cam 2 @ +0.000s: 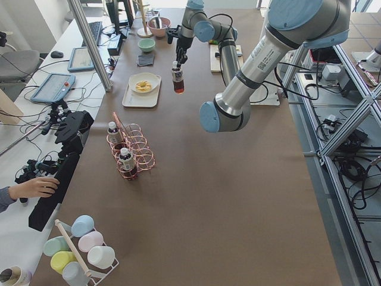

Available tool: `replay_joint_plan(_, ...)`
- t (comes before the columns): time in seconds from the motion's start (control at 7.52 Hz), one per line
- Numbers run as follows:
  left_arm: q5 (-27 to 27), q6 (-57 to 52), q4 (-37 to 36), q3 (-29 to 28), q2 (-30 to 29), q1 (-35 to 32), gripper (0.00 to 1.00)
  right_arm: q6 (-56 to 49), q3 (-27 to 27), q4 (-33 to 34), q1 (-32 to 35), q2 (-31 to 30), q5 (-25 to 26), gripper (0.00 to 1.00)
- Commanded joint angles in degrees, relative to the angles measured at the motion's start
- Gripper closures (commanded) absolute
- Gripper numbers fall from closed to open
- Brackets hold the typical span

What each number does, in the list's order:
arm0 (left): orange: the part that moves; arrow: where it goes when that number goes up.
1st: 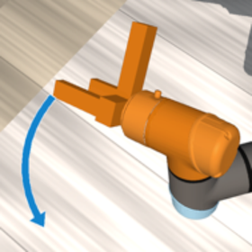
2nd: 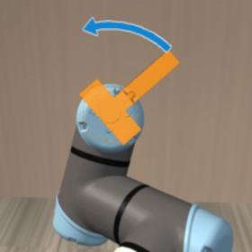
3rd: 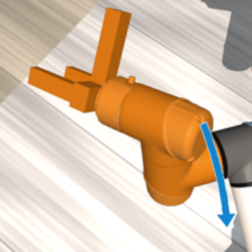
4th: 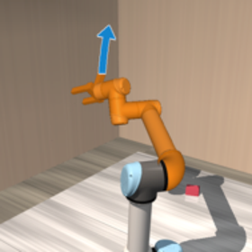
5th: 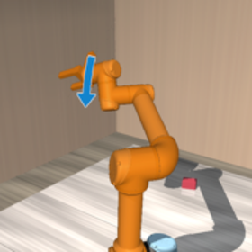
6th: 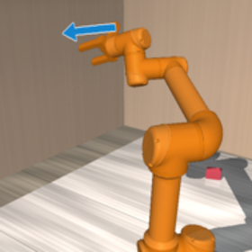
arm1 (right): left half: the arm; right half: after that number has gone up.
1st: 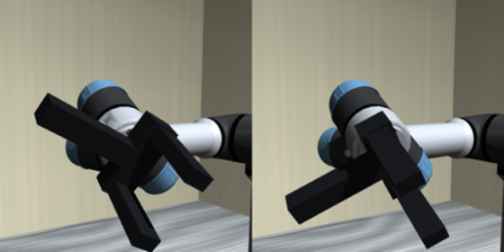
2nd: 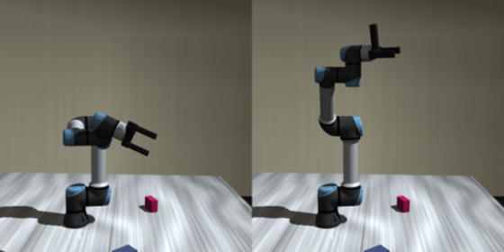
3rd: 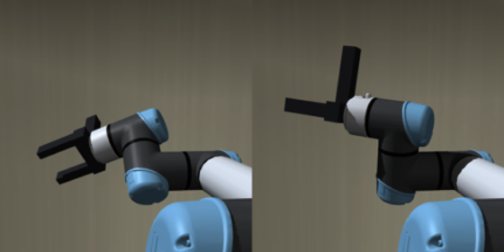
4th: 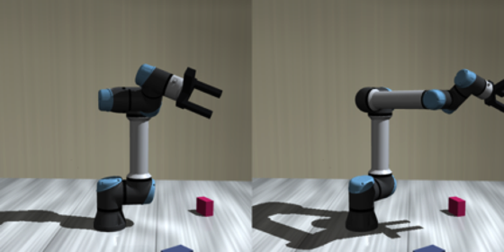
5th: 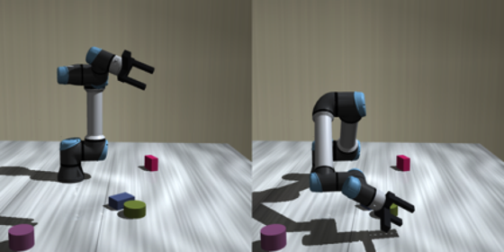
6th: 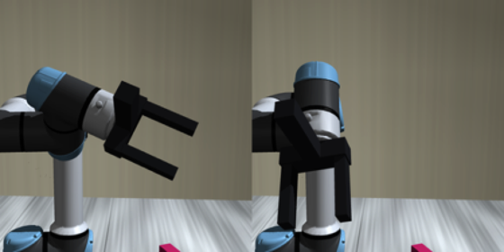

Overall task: Place tea on tray
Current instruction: 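Carry the bottle to mid-table and set it upright with the left gripper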

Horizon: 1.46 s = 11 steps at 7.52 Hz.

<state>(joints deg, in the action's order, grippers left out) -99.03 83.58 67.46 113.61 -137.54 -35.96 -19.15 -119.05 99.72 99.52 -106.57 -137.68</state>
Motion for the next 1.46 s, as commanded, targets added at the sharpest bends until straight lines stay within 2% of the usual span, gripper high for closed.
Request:
replay_joint_plan(0.0,7.2,6.3,-0.3,-3.8,-3.5,10.1,1.00,0.0,0.1,0.0,0.1,-0.3,0.0,0.00)
replay_joint_plan(0.4,10.4,7.6,-0.2,-4.9,-2.9,14.1,1.00,-0.1,0.3,-0.1,0.1,-0.5,0.0,0.00)
replay_joint_plan(0.8,10.5,7.7,-0.1,-5.0,-2.8,14.9,1.00,-0.1,0.5,0.0,0.1,-0.5,0.0,0.00)
replay_joint_plan(0.93,10.5,7.4,0.0,-5.1,-2.7,14.9,0.84,-0.1,0.6,0.0,0.1,-0.6,0.0,0.00)
replay_joint_plan(1.06,10.5,7.4,0.0,-5.1,-2.7,14.9,0.50,0.0,0.7,0.1,0.1,-0.6,0.0,0.00)
replay_joint_plan(1.33,10.3,7.2,0.0,-4.2,-3.3,14.8,0.12,0.1,0.8,0.0,0.1,0.0,0.0,0.00)
